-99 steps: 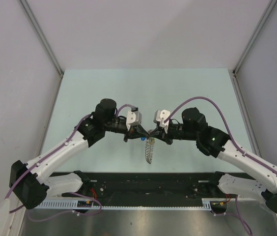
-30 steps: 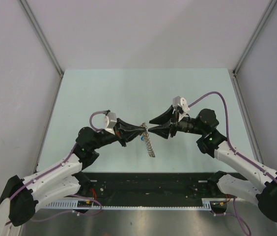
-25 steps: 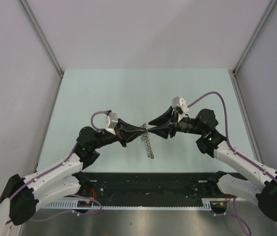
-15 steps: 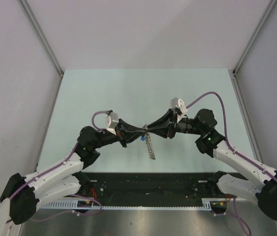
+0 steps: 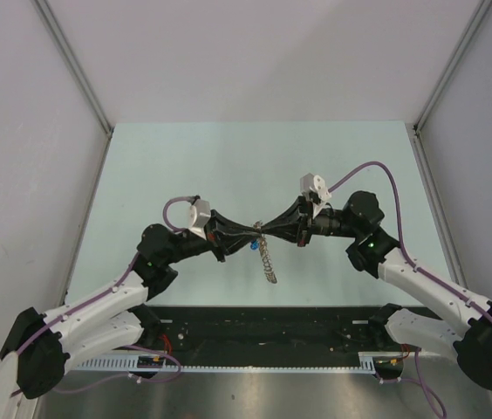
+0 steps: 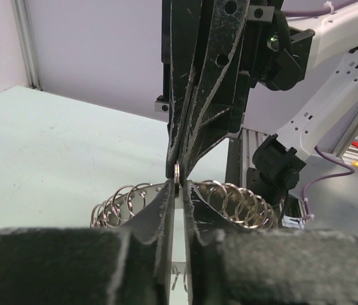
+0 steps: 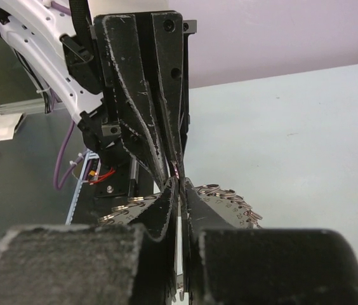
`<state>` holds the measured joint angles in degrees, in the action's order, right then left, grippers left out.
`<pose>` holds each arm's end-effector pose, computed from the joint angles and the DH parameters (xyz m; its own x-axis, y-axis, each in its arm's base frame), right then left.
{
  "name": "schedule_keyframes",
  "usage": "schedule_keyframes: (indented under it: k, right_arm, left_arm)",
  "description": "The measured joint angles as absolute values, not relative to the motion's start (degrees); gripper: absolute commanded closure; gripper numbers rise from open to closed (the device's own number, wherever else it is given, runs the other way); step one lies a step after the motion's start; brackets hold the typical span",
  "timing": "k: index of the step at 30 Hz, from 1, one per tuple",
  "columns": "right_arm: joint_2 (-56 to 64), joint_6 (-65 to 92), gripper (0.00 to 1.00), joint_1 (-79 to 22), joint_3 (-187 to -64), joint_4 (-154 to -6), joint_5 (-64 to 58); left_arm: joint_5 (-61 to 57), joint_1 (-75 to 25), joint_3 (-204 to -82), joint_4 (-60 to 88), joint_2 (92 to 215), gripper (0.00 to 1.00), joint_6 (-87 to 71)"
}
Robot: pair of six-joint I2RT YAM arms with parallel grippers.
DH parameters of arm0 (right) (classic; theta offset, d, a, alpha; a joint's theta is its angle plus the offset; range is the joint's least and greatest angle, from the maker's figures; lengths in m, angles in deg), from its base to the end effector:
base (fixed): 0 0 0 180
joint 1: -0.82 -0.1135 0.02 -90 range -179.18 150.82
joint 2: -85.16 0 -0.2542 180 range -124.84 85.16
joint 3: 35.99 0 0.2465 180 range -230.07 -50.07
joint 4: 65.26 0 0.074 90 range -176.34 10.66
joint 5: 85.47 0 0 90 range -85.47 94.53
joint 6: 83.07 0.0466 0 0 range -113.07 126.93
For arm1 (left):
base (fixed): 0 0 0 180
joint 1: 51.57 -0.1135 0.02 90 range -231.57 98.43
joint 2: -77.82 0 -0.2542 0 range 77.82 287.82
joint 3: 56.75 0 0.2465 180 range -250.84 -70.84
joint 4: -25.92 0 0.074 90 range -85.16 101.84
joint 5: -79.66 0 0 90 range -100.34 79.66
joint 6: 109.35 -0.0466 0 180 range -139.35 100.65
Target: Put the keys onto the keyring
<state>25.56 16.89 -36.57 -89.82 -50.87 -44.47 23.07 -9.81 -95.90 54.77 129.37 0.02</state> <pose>0.1693 0.1737 0.3236 -0.0542 0.1014 -0.9934 -0.9969 0.0514 0.0596 0.1403 -0.1596 0.2916 -0.1158 -0.2678 -0.9565 0.9662 0.1931 -0.1710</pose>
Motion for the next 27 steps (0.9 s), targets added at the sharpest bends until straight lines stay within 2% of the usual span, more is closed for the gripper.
schedule_keyframes:
  k: [5,12,18,27]
  right_arm:
    - [25.6,14.3,1.0,-36.6,-90.4,-56.4,-44.4]
    - [25.9,9.8,1.0,-36.6,-93.4,-65.3,-44.4]
    - [26.6,5.5,1.0,-36.7,-95.9,-71.3,-44.2]
    - [26.6,2.1,1.0,-38.2,-96.4,-76.0,-42.5]
  left_arm:
    - [23.1,-9.8,-97.0,50.4,128.0,0.6,-2.9]
    - [23.9,-10.1,-104.1,34.6,125.8,0.47,-12.2]
    - [26.6,-10.7,-112.1,19.6,128.4,0.47,-20.8]
    - [29.8,-10.7,-118.0,7.2,133.6,0.6,-27.3]
